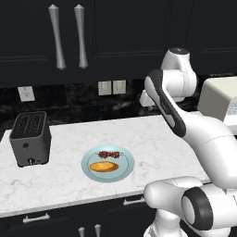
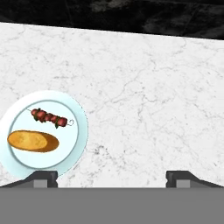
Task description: Pick up the kebab skewer and baguette bread, and place them inside the toaster oven. Close the toaster oven door and start by setting the timer.
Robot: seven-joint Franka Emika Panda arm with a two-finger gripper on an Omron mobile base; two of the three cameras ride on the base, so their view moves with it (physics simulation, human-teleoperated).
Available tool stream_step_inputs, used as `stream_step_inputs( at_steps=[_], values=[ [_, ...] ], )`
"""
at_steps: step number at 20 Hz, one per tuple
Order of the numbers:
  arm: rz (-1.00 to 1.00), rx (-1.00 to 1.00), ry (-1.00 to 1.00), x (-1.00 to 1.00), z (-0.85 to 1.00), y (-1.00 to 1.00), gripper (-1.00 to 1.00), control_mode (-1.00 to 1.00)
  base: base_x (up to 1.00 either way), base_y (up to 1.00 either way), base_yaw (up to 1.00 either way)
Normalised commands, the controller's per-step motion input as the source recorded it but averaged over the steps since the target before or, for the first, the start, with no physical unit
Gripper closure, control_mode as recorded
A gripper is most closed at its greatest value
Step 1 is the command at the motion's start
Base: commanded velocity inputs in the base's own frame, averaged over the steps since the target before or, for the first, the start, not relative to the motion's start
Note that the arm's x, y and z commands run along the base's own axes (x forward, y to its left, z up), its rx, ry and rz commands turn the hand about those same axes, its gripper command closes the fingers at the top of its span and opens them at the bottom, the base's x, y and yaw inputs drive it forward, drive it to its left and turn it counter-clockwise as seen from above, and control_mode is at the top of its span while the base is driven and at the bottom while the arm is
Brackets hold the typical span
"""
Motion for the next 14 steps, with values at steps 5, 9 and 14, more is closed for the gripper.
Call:
stream_step_inputs(
  at_steps=[5, 9, 14],
  values=[
    [0.0, 0.0, 0.0, 0.0, 0.0, 0.0, -1.0, 1.0, 0.0, -0.65, 0.0],
    [0.0, 0.0, 0.0, 0.0, 0.0, 0.0, -1.0, 1.0, 0.0, -0.58, 0.0],
    [0.0, 0.0, 0.0, 0.0, 0.0, 0.0, -1.0, 1.0, 0.0, -0.47, 0.0]
  ],
)
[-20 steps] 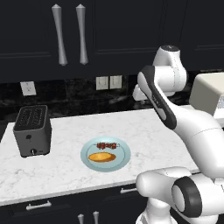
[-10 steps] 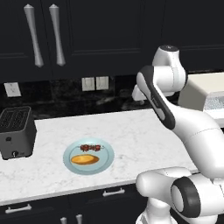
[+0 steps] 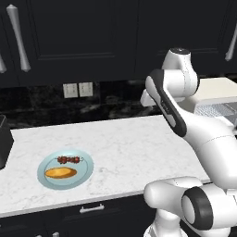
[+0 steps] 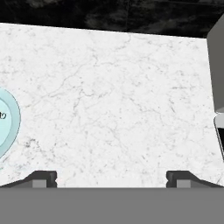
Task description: Pick up the kebab skewer and baguette bread, and place them inside the toaster oven. Close the toaster oven door and start by setting the timer.
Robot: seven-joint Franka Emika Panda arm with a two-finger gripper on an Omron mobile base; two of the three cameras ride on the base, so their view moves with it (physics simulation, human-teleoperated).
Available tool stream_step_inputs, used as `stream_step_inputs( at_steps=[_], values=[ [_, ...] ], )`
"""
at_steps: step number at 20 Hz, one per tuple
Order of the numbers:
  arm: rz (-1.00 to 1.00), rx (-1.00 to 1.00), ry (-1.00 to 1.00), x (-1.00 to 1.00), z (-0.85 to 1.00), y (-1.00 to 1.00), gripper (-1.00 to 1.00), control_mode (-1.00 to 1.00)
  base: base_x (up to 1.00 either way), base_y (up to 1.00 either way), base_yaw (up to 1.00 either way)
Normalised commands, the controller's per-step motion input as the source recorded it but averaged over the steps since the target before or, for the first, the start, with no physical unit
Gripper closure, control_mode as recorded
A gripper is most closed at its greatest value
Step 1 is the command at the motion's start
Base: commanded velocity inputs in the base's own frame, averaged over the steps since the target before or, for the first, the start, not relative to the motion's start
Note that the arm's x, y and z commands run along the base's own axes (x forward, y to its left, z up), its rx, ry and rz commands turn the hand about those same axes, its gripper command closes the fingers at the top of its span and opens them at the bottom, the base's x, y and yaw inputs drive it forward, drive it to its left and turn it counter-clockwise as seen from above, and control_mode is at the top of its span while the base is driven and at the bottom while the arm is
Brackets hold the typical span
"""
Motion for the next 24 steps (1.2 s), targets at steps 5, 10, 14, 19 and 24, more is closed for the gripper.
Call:
stream_step_inputs(
  at_steps=[5, 10, 14, 19, 24],
  values=[
    [0.0, 0.0, 0.0, 0.0, 0.0, 0.0, -1.0, 1.0, 0.0, -0.42, 0.0],
    [0.0, 0.0, 0.0, 0.0, 0.0, 0.0, -1.0, 1.0, 0.0, -0.26, 0.0],
    [0.0, 0.0, 0.0, 0.0, 0.0, 0.0, -1.0, 1.0, 0.0, 0.0, 0.0],
    [0.0, 0.0, 0.0, 0.0, 0.0, 0.0, -1.0, 1.0, 0.0, 0.0, 0.0],
    [0.0, 0.0, 0.0, 0.0, 0.0, 0.0, -1.0, 1.0, 0.0, 0.0, 0.0]
  ],
)
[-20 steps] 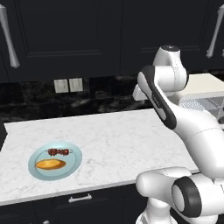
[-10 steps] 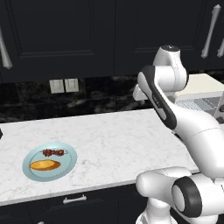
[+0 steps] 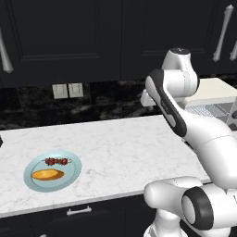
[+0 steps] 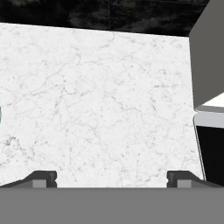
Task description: Pick up the kebab skewer and baguette bread, and place them inside the toaster oven. Close the toaster oven door and start by setting the timer.
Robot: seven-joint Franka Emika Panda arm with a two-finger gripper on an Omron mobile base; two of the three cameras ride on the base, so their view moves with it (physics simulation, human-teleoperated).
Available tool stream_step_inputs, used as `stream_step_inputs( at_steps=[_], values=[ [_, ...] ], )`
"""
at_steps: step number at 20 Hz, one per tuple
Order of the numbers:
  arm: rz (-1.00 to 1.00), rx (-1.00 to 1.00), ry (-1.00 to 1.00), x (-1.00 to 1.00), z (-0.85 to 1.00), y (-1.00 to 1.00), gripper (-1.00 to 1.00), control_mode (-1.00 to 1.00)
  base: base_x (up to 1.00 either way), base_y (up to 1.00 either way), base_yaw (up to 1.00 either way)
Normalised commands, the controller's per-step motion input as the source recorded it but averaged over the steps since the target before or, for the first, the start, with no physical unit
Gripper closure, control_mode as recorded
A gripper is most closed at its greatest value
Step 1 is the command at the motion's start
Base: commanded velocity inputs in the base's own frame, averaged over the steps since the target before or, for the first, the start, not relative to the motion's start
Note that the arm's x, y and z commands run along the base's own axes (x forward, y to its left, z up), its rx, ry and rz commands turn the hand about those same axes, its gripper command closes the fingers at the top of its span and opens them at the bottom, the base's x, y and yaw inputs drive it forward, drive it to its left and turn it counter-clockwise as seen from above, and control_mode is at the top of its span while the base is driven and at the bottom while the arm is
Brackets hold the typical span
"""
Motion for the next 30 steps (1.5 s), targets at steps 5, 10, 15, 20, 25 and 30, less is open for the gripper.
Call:
stream_step_inputs(
  at_steps=[5, 10, 15, 20, 25, 30],
  values=[
    [0.0, 0.0, 0.0, 0.0, 0.0, 0.0, -1.0, -1.0, 0.0, 0.0, 0.0],
    [0.0, 0.0, 0.0, 0.0, 0.0, 0.0, -1.0, -1.0, 0.0, 0.0, 0.0],
    [0.0, 0.0, 0.0, -0.06, -0.01, -0.04, -1.0, -1.0, 0.0, 0.0, 0.0],
    [0.07, 0.03, -0.32, -0.54, -0.12, -0.51, -1.0, -1.0, 0.0, 0.0, 0.0],
    [0.14, 0.05, -0.45, -0.5, -0.04, -0.8, -1.0, -1.0, 0.0, 0.0, 0.0],
    [0.11, 0.06, -0.41, -0.16, -0.04, -0.8, -1.0, -1.0, 0.0, 0.0, 0.0]
  ],
)
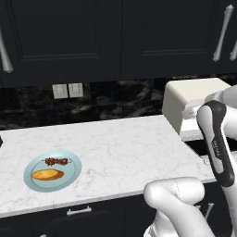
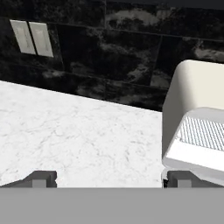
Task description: Pick up the kebab skewer and baguette bread, and place them inside the toaster oven. Close the toaster oven door and start by setting the timer.
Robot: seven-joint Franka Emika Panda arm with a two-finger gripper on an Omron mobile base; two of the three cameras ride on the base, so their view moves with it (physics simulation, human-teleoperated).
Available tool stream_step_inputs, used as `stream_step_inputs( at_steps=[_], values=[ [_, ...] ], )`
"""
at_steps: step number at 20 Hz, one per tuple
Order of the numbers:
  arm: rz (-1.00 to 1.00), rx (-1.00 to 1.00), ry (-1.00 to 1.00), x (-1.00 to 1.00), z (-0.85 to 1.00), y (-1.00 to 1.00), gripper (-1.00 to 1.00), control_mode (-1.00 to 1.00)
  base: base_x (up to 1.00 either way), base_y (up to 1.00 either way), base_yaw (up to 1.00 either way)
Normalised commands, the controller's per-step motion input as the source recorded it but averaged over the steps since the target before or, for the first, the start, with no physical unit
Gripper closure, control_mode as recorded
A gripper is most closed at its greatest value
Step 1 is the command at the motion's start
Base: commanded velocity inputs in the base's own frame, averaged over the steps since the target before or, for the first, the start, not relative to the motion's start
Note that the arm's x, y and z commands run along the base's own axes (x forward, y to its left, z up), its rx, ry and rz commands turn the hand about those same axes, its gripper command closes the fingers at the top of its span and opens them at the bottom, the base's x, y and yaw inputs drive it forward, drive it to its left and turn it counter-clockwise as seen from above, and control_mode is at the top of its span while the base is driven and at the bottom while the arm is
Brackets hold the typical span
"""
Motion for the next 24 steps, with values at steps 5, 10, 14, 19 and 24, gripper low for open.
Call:
stream_step_inputs(
  at_steps=[5, 10, 14, 19, 24],
  values=[
    [0.07, 0.1, -0.35, 0.0, -0.05, -0.77, -1.0, -1.0, 0.0, 0.0, 0.0],
    [0.07, 0.05, -0.23, -0.08, -0.09, -0.77, -1.0, -1.0, 0.0, 0.0, 0.0],
    [0.01, 0.04, -0.07, 0.03, 0.0, -0.63, -1.0, -1.0, 0.0, 0.0, 0.0],
    [0.0, 0.02, 0.0, 0.14, 0.0, -0.57, -1.0, -1.0, 0.0, 0.0, 0.0],
    [0.0, 0.03, 0.01, 0.25, -0.48, -0.08, -1.0, -1.0, 0.0, 0.0, 0.0]
  ],
)
